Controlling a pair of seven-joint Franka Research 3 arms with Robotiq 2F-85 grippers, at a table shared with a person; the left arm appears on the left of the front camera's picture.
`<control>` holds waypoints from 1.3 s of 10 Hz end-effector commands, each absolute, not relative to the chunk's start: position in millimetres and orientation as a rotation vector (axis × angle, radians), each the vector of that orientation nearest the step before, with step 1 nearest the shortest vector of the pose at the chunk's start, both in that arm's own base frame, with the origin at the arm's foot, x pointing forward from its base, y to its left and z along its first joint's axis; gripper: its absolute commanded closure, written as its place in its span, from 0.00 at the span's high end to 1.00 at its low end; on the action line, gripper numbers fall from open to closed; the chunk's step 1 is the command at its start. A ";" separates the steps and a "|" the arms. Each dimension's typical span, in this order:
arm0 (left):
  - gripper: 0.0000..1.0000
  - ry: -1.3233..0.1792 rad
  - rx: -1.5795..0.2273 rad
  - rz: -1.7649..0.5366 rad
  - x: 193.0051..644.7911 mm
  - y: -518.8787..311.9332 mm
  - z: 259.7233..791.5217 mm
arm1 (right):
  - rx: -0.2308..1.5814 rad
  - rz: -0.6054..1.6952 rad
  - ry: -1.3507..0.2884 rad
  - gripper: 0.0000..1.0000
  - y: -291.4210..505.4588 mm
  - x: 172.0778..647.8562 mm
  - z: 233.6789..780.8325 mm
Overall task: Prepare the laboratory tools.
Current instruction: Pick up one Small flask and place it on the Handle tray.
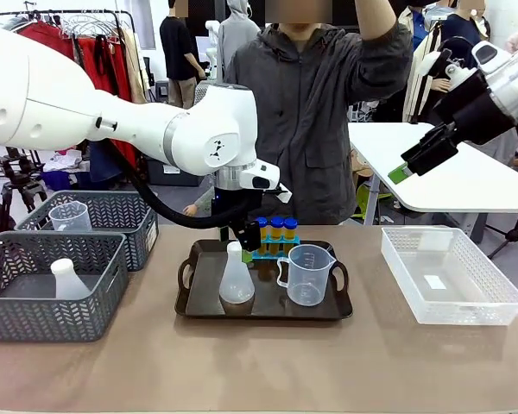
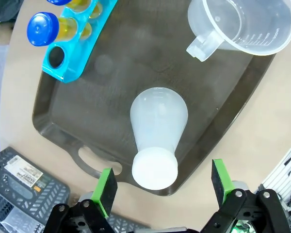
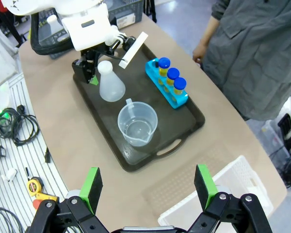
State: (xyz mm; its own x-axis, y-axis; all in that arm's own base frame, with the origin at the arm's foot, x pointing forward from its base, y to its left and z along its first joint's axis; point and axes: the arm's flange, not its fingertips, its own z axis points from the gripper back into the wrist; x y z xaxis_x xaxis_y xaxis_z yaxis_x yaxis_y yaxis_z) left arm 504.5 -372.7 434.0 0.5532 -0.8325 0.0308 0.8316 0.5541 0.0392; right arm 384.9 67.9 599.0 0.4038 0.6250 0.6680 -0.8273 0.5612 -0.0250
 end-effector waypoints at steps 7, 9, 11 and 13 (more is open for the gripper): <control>1.00 -0.111 0.027 -0.985 500.1 -361.8 460.7 | 0.368 0.949 -0.707 1.00 67.1 385.2 597.4; 1.00 -0.146 -0.038 -1.035 495.8 -354.8 484.7 | 0.368 0.949 -0.707 1.00 67.1 385.2 597.4; 1.00 -0.188 -0.078 -1.050 492.8 -344.6 508.8 | 0.368 0.949 -0.707 1.00 67.1 385.2 597.4; 1.00 -0.255 -0.133 -1.062 489.0 -327.4 532.9 | 0.368 0.949 -0.707 1.00 67.1 385.2 597.4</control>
